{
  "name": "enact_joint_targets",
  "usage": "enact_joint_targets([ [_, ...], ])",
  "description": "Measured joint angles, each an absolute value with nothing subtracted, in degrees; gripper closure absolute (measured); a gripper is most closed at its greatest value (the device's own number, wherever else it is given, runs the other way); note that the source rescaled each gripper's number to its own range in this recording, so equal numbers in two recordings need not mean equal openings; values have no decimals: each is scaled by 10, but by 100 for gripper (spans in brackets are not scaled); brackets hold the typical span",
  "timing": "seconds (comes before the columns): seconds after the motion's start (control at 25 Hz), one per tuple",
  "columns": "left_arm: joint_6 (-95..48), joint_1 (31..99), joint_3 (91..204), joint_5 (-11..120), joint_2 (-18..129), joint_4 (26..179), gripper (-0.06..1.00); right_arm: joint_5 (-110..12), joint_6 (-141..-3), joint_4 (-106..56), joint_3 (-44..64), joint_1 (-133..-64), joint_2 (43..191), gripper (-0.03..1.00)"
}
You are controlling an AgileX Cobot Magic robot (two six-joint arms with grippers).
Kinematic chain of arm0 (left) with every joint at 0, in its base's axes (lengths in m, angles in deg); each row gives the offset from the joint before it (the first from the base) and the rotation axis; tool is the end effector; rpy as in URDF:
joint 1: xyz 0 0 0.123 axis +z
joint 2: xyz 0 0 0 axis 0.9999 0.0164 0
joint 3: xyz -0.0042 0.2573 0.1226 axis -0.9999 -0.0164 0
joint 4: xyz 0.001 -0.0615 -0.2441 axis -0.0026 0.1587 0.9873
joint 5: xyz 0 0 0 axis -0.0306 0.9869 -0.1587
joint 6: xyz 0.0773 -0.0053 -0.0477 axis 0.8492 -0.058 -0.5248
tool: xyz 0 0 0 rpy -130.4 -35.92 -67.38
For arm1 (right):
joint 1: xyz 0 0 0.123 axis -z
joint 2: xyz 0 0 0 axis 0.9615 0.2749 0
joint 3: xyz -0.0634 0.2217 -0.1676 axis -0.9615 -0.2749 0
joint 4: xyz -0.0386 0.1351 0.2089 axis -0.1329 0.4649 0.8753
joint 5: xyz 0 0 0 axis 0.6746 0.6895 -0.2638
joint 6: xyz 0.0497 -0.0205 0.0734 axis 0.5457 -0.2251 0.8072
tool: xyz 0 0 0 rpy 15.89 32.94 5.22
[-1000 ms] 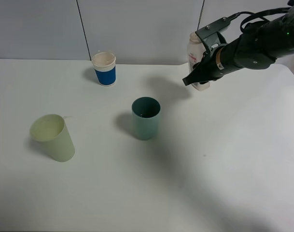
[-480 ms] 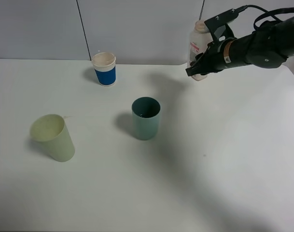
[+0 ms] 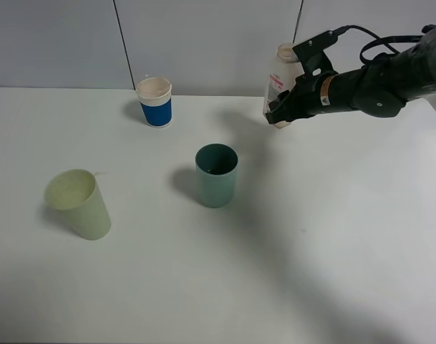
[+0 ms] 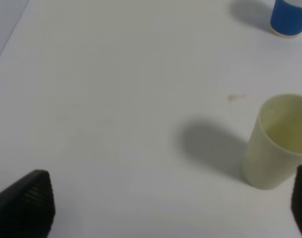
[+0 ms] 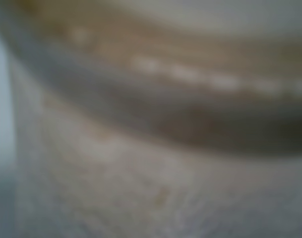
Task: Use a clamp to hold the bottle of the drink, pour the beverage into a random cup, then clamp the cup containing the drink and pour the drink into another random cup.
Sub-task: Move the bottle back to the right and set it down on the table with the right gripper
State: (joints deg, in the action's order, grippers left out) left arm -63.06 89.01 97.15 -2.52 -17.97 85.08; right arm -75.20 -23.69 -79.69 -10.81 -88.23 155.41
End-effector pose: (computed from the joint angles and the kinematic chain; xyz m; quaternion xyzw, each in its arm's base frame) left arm -0.0063 0.0057 0.2794 -0.0447 0.8477 0.0084 0.5286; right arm 0.3817 0.1166 0.1505 -0.3038 0.8307 0.0743 0.4605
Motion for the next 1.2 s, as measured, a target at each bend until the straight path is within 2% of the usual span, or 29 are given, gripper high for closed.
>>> enact_joint_targets([
  [0.48,-631,890,972,-25,-180,851,6,-810,-302,-732,-108,-877,1600,97],
  [1.2,-631,890,972,-25,-180,850,6,-812,-334,-719,-108,-838,1634,97],
])
